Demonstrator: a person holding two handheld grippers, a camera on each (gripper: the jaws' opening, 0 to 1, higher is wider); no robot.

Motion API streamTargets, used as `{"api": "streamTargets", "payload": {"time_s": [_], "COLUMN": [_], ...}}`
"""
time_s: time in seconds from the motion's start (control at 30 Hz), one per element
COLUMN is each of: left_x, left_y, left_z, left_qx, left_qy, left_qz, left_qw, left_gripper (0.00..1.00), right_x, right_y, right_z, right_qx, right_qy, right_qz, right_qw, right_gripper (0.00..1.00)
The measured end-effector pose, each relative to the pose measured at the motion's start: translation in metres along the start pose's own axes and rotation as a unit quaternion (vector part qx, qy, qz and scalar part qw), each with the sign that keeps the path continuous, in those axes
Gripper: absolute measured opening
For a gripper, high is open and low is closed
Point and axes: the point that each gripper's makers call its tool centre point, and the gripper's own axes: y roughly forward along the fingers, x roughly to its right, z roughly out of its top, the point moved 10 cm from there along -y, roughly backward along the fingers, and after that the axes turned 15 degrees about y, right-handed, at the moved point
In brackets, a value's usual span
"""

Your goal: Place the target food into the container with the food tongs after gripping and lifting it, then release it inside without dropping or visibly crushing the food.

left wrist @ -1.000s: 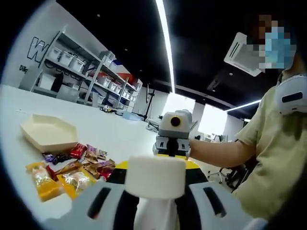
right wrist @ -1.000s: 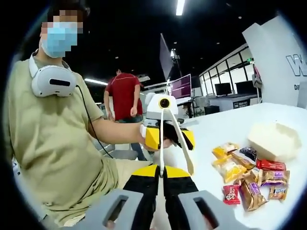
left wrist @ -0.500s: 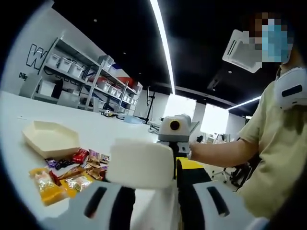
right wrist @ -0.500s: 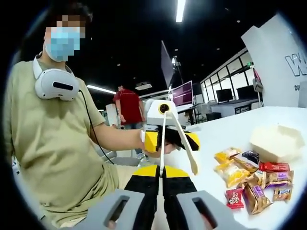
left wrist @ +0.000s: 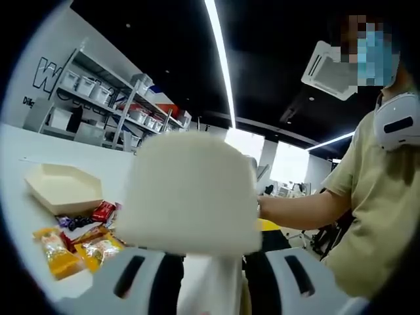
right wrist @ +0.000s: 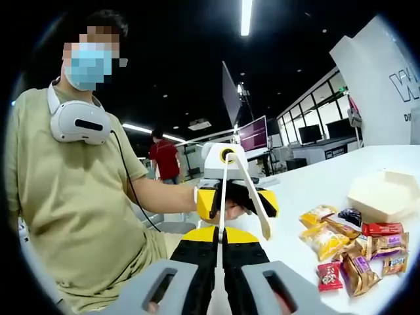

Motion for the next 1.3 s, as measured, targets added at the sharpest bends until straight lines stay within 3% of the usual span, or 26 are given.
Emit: {"api": "streamTargets", "payload": {"time_s": [0.6,1.3], "left_x": [0.0026,0.0042], "left_y": [0.0028,0.0042], "left_z": [0.0026,0.0031], "left_qx": [0.015,0.014], "left_qy": [-0.002,0.014], "left_qz": [-0.004,-0.004], "left_qw": [0.9999,0.9998], "left_gripper": [0.33,0.3], "right_x": [-0.0036,-0.0038], "right_y": [0.0046,0.0029], "right_z": [0.0016,0.0027], "right_qx": [-0.041,-0.056], "right_qy": [-0.016,-0.02], "right_qz": [-0.005,-0.008], "right_qw": [0.999,0.9982], "right_gripper": [0.0,0.0]}}
